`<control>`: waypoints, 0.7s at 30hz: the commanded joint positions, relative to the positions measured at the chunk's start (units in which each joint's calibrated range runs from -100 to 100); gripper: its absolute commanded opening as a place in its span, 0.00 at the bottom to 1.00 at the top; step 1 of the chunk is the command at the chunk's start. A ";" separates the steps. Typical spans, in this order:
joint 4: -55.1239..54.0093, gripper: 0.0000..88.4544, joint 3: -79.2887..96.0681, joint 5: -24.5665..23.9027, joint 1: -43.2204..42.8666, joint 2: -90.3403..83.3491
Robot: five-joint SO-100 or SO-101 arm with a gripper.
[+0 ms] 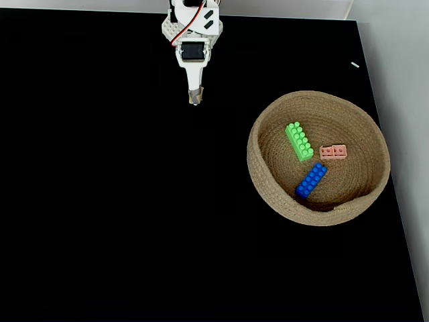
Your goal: Place the lego blocks in the tray
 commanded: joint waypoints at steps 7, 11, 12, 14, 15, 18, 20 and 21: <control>0.07 0.00 0.39 0.24 -0.11 -0.66; 0.07 0.00 0.39 0.15 -0.11 -0.66; 0.07 0.00 0.39 0.15 -0.11 -0.66; 0.07 0.00 0.39 0.15 -0.11 -0.66; 0.07 0.00 0.39 0.15 -0.11 -0.66; 0.07 0.00 0.39 0.10 -0.20 -0.66; 0.07 0.00 0.39 0.05 -0.20 -0.66; 0.07 0.00 0.39 0.00 -0.20 -0.66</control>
